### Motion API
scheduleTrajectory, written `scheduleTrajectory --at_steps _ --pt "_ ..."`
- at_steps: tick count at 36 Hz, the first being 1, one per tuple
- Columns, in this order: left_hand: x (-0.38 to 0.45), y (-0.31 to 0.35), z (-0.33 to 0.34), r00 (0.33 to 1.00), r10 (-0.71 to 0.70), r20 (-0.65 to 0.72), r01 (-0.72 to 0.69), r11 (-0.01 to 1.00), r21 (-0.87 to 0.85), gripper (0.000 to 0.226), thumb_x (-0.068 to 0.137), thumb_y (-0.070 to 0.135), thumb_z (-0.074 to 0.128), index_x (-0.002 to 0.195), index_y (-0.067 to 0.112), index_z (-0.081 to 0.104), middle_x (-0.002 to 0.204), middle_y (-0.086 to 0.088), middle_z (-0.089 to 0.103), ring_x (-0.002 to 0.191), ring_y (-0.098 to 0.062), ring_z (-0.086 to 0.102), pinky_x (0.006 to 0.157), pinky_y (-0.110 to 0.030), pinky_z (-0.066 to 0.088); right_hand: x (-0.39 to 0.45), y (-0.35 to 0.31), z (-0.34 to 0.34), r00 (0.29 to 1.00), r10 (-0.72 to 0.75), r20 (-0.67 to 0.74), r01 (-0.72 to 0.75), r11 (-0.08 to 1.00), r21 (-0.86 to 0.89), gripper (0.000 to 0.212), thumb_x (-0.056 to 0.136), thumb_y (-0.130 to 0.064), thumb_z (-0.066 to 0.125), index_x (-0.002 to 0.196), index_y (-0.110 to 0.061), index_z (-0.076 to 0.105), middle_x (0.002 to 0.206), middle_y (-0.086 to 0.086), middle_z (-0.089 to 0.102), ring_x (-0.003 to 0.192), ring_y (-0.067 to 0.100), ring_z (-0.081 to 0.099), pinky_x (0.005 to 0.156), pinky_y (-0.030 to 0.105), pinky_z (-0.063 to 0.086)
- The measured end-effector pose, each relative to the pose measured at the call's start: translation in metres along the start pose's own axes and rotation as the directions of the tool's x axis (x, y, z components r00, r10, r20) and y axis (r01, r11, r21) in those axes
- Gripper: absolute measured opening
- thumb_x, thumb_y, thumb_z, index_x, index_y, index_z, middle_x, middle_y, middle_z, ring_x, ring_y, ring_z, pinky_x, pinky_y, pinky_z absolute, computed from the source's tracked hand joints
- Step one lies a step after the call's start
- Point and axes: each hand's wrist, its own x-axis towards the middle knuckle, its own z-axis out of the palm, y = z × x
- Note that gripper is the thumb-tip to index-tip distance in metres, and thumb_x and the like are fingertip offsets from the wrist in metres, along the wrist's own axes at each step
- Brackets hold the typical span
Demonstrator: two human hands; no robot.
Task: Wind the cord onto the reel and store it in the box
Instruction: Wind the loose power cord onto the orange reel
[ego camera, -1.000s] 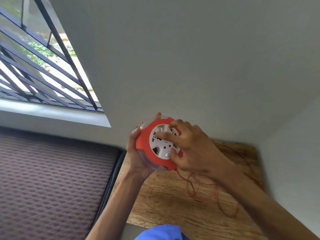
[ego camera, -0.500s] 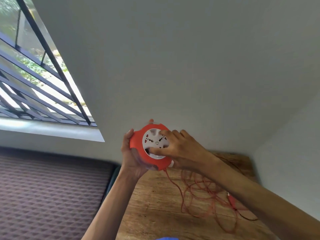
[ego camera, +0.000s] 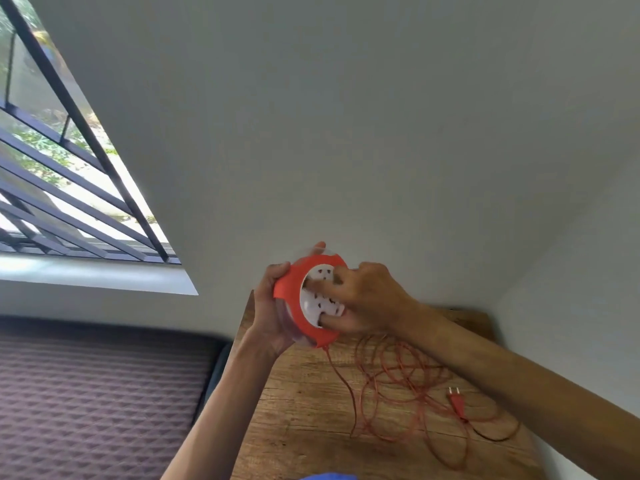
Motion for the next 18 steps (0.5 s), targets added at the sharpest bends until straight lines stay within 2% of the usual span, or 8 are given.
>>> scheduleTrajectory --at_steps 2,4,7,9,12,14,16,18 --pt "0.003 0.001 0.005 0.999 0.031 0.013 -0.031 0.999 0.022 0.086 0.090 0.053 0.069 0.165 0.016 0.052 0.149 -0.022 0.064 0.128 -0.040 0.066 0.106 -0.054 0.053 0.004 -0.017 0.002 0.924 0.382 -0.007 -0.374 0.907 0.193 0.069 0.077 -0.073 0.062 0.128 -0.028 0.072 0.086 -0.002 0.078 0.067 0.023 0.073 0.061 0.034 0.060" --pt "0.005 -0.001 0.005 0.998 0.066 0.022 -0.066 0.997 0.035 0.085 0.091 0.051 0.067 0.165 0.013 0.052 0.145 -0.023 0.067 0.126 -0.041 0.068 0.106 -0.054 0.054 0.011 -0.028 0.006 0.744 0.662 0.094 -0.656 0.695 0.295 0.072 0.071 -0.086 0.059 0.113 -0.029 0.075 0.084 -0.011 0.078 0.070 0.013 0.073 0.066 0.034 0.062" --pt "0.008 -0.004 0.003 0.994 0.105 -0.022 -0.104 0.994 0.032 0.083 0.093 0.054 0.066 0.165 0.015 0.053 0.145 -0.023 0.066 0.126 -0.040 0.067 0.106 -0.053 0.054 0.021 -0.027 0.006 0.463 0.839 0.287 -0.793 0.247 0.557 0.064 0.068 -0.084 0.070 0.072 -0.020 0.074 0.068 -0.009 0.077 0.060 0.010 0.073 0.065 0.045 0.064" --pt "0.009 -0.004 0.006 0.989 0.130 -0.067 -0.128 0.991 0.030 0.086 0.088 0.056 0.071 0.163 0.016 0.056 0.146 -0.022 0.066 0.126 -0.039 0.067 0.105 -0.052 0.055 0.022 -0.025 0.008 0.375 0.834 0.405 -0.796 0.065 0.602 0.066 0.068 -0.080 0.073 0.070 -0.014 0.077 0.069 -0.003 0.079 0.064 0.018 0.077 0.070 0.049 0.063" --pt "0.008 -0.007 0.010 0.984 0.156 -0.089 -0.154 0.988 0.031 0.092 0.081 0.058 0.077 0.160 0.015 0.059 0.144 -0.021 0.067 0.121 -0.037 0.070 0.099 -0.050 0.058 0.019 -0.027 0.012 0.378 0.828 0.415 -0.799 0.065 0.598 0.061 0.076 -0.076 0.075 0.074 -0.014 0.080 0.070 -0.003 0.080 0.065 0.018 0.078 0.068 0.042 0.063" --pt "0.008 -0.009 0.009 0.978 0.181 -0.104 -0.177 0.983 0.050 0.096 0.077 0.058 0.081 0.160 0.015 0.059 0.142 -0.021 0.068 0.117 -0.037 0.071 0.092 -0.049 0.061 0.016 -0.027 0.010 0.439 0.792 0.425 -0.783 0.105 0.614 0.055 0.087 -0.073 0.068 0.079 -0.020 0.080 0.066 -0.006 0.079 0.060 0.014 0.077 0.062 0.025 0.059" --pt "0.007 -0.009 0.005 0.975 0.182 -0.127 -0.185 0.983 -0.015 0.096 0.078 0.059 0.078 0.161 0.014 0.058 0.141 -0.021 0.067 0.115 -0.037 0.071 0.092 -0.048 0.062 0.012 -0.025 0.006 0.544 0.699 0.465 -0.775 0.206 0.597 0.056 0.097 -0.074 0.054 0.091 -0.025 0.080 0.064 -0.005 0.078 0.056 0.013 0.076 0.064 0.013 0.055" --pt "0.006 -0.008 0.000 0.972 0.180 -0.149 -0.195 0.977 -0.090 0.090 0.084 0.059 0.069 0.160 0.012 0.059 0.140 -0.020 0.068 0.116 -0.037 0.071 0.095 -0.049 0.060 0.006 -0.025 0.002 0.641 0.630 0.439 -0.748 0.384 0.541 0.058 0.101 -0.073 0.047 0.116 -0.025 0.078 0.072 -0.002 0.081 0.060 0.012 0.077 0.075 0.022 0.061"
